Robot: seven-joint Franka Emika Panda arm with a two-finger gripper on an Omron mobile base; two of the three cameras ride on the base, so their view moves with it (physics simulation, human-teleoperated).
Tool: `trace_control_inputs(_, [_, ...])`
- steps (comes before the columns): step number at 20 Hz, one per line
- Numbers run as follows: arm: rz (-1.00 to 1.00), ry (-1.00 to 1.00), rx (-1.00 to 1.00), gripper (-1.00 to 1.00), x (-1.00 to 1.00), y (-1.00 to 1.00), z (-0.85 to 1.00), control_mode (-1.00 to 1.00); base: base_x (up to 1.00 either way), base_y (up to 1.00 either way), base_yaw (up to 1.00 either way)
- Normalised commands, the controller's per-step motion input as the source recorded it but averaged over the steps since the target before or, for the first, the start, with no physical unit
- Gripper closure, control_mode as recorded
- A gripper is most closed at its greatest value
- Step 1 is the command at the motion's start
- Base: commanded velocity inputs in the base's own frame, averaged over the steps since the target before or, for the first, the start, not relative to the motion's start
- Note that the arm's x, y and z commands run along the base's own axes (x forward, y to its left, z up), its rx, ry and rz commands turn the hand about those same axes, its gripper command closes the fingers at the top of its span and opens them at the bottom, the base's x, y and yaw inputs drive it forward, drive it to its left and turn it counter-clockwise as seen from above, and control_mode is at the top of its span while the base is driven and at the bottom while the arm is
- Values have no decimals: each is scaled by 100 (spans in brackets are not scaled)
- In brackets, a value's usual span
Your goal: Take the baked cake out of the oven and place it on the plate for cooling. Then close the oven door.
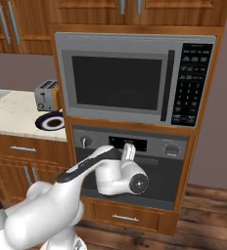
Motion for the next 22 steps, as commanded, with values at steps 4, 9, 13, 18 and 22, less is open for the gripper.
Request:
trace_control_inputs(4, [0,-9,4,-100,17,-6,-38,-100,0,0,0])
trace_control_inputs(9, [0,-6,2,-100,17,-5,-39,-100,0,0,0])
trace_control_inputs(13, [0,-6,2,-100,15,-11,-22,-100,0,0,0])
trace_control_inputs(18, [0,-8,1,-100,19,-12,-11,-100,0,0,0])
trace_control_inputs(22, [0,-5,1,-100,26,-9,-10,-100,0,0,0])
